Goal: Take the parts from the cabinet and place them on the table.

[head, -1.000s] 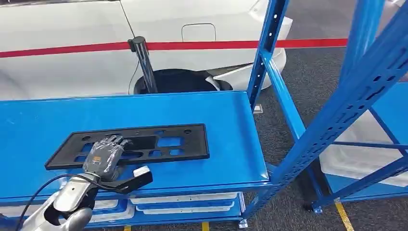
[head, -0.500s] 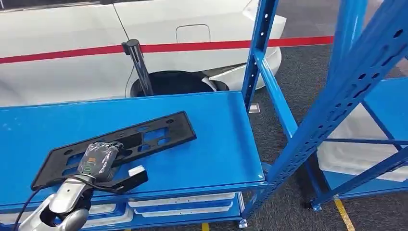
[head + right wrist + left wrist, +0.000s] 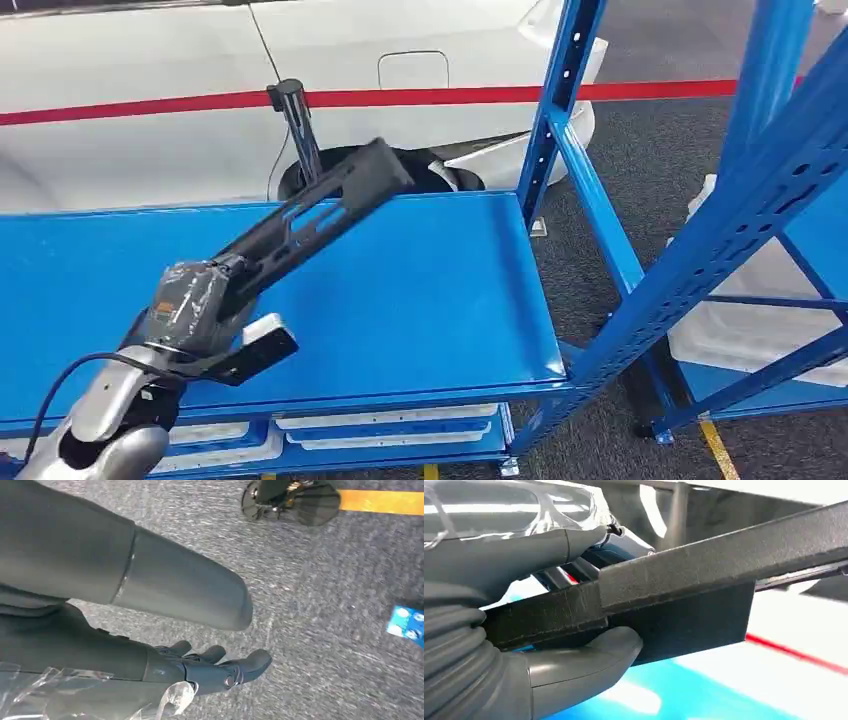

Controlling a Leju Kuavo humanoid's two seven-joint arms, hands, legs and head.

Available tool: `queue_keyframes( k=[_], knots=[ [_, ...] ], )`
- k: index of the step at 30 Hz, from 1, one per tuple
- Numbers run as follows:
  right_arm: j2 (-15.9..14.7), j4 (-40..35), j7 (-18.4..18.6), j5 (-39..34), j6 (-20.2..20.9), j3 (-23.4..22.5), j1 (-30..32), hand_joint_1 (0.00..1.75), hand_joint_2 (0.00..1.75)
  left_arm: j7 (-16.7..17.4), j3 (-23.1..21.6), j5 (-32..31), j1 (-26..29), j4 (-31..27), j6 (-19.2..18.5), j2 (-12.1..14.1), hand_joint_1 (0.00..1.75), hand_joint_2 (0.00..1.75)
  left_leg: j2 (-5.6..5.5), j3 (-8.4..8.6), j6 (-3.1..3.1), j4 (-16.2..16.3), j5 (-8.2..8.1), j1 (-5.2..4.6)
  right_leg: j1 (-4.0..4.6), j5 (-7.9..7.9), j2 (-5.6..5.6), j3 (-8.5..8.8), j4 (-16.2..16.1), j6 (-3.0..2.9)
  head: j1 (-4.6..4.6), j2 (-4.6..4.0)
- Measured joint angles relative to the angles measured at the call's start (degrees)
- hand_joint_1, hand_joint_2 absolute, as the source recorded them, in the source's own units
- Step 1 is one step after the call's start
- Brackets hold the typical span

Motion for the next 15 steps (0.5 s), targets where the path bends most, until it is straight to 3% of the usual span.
queue_keyframes(
  k=[3, 5, 8, 9, 10, 11, 13, 14, 15],
  knots=[
    [0.1, 0.0, -0.2, -0.2, -0.3, -0.1, 0.3, 0.00, 0.00, -8.7, 2.1, 14.3, 2.7, -5.6, 6.2, -0.4, 1.75, 1.75, 0.14, 0.17, -0.67, -0.3, 0.02, 0.14, 0.10, -0.12, 0.19, -0.16, 0.1, -0.78, -0.04, 0.00],
    [0.4, 0.0, -0.4, -0.3, -0.6, -0.2, 0.6, 0.00, 0.00, -16.0, 3.5, 22.1, 5.7, -8.7, 9.4, -0.9, 1.75, 1.75, 0.06, -0.77, -1.35, 1.9, -1.93, 0.34, -0.36, 0.04, 0.16, 0.15, -0.2, -1.45, -0.15, 0.00],
    [0.4, 0.0, -0.5, -0.5, -1.1, -0.3, 1.0, 0.00, 0.00, -23.7, 5.4, 28.2, 10.4, -11.6, 12.7, -1.9, 1.75, 1.75, 0.05, -7.17, -1.92, 15.6, -8.11, 0.50, -0.30, -0.11, 0.25, 0.17, -0.2, -1.99, -0.37, 0.00],
    [0.4, 0.0, -0.5, -0.5, -1.1, -0.3, 1.2, 0.00, 0.00, -24.9, 5.9, 29.5, 11.7, -12.3, 13.1, -2.2, 1.75, 1.75, 0.06, -8.93, -1.95, 19.0, -8.76, 0.54, -0.24, -0.15, 0.31, 0.19, -0.2, -2.03, -0.37, 0.00],
    [0.4, 0.0, -0.5, -0.5, -1.2, -0.3, 1.4, 0.00, 0.00, -26.0, 6.4, 30.6, 12.6, -12.9, 13.3, -2.4, 1.75, 1.75, 0.04, -9.17, -1.93, 19.1, -8.27, 0.53, -0.24, -0.18, 0.42, 0.25, -0.2, -2.07, -0.37, 0.00],
    [0.3, 0.0, -0.5, -0.5, -1.2, -0.4, 1.5, 0.00, 0.00, -26.6, 6.8, 31.6, 13.2, -13.6, 13.3, -2.6, 1.75, 1.75, 0.06, -8.09, -1.90, 16.4, -6.50, 0.56, -0.25, -0.21, 0.44, 0.33, -0.2, -2.05, -0.37, 0.00],
    [0.3, 0.0, -0.5, -0.5, -1.3, -0.4, 1.5, 0.00, 0.00, -27.3, 7.7, 33.2, 13.9, -14.9, 13.3, -2.7, 1.75, 1.75, 0.06, -2.98, -1.76, 5.9, -1.45, 0.64, -0.28, -0.28, 0.54, 0.58, -0.2, -1.93, -0.37, 0.00],
    [0.3, 0.0, -0.6, -0.5, -1.3, -0.4, 1.5, 0.00, 0.00, -27.4, 8.1, 33.9, 14.1, -15.6, 13.2, -2.8, 1.75, 1.75, 0.08, -0.55, -1.38, 1.0, -0.07, 0.63, -0.27, -0.35, 0.59, 0.64, -0.2, -1.78, -0.44, 0.00],
    [0.3, 0.0, -0.6, -0.5, -1.3, -0.5, 1.5, 0.00, 0.00, -27.5, 8.3, 34.6, 14.2, -16.1, 13.0, -2.9, 1.75, 1.75, 0.05, -0.21, -1.13, -0.1, -0.30, 0.15, 0.17, -0.57, 0.65, 0.56, -0.1, -1.40, -0.46, 0.00]
  ],
)
